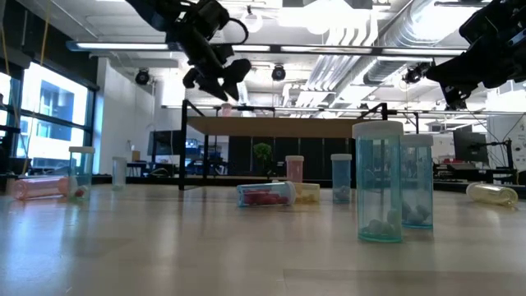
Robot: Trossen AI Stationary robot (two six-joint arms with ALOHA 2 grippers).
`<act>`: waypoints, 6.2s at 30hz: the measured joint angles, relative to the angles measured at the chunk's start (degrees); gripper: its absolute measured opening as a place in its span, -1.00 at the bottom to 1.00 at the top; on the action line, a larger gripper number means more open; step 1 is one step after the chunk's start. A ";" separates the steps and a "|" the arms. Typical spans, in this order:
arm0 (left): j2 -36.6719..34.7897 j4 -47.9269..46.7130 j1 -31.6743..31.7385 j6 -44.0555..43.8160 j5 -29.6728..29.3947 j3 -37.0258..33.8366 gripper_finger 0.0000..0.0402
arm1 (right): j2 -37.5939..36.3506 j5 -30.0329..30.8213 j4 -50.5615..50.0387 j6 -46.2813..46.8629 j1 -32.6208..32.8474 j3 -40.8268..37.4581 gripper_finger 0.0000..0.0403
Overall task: Pick and place medicine bottles onto shelf by color
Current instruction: Put the blue medicine bottle on the shelf
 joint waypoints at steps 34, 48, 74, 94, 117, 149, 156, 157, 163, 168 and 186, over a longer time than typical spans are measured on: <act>-9.52 14.13 -18.71 4.01 18.85 -11.45 -0.15 | 0.01 -0.01 0.00 0.00 0.01 0.00 -1.00; -10.69 29.70 -31.91 -0.41 16.75 -23.41 -0.15 | 0.02 0.00 0.00 0.00 -0.02 0.00 -1.00; -10.67 55.24 -32.96 -3.97 19.30 -31.79 -0.15 | 0.02 -0.24 11.98 5.46 0.01 0.00 -1.00; -10.65 46.68 -36.02 -3.93 16.74 -31.77 -0.15 | 8.14 -1.79 29.66 2.51 0.03 0.00 -1.00; -10.62 46.05 -36.10 -2.64 14.13 -31.77 -0.15 | 23.21 1.03 46.65 -2.59 0.18 2.62 -0.64; -10.62 45.88 -36.10 -0.32 14.15 -31.77 -0.15 | 54.46 3.85 33.70 -3.13 5.43 10.21 -0.10; -10.62 45.84 -36.10 -0.39 14.15 -31.77 -0.15 | 60.47 3.87 36.42 -3.93 5.43 10.21 0.04; -10.62 45.86 -36.10 -0.41 14.15 -31.77 -0.15 | 61.55 3.87 36.79 -3.93 5.43 10.21 0.05; -10.62 45.84 -36.10 -0.45 14.17 -31.77 -0.15 | 68.58 3.87 42.41 -3.93 5.43 10.21 0.05; -10.62 45.84 -36.10 -0.45 14.17 -31.77 -0.15 | 73.57 3.87 46.97 -4.99 5.43 10.21 0.05; -10.62 45.84 -36.10 -0.45 14.19 -31.77 -0.15 | 85.96 2.73 57.03 -4.55 5.43 10.21 0.05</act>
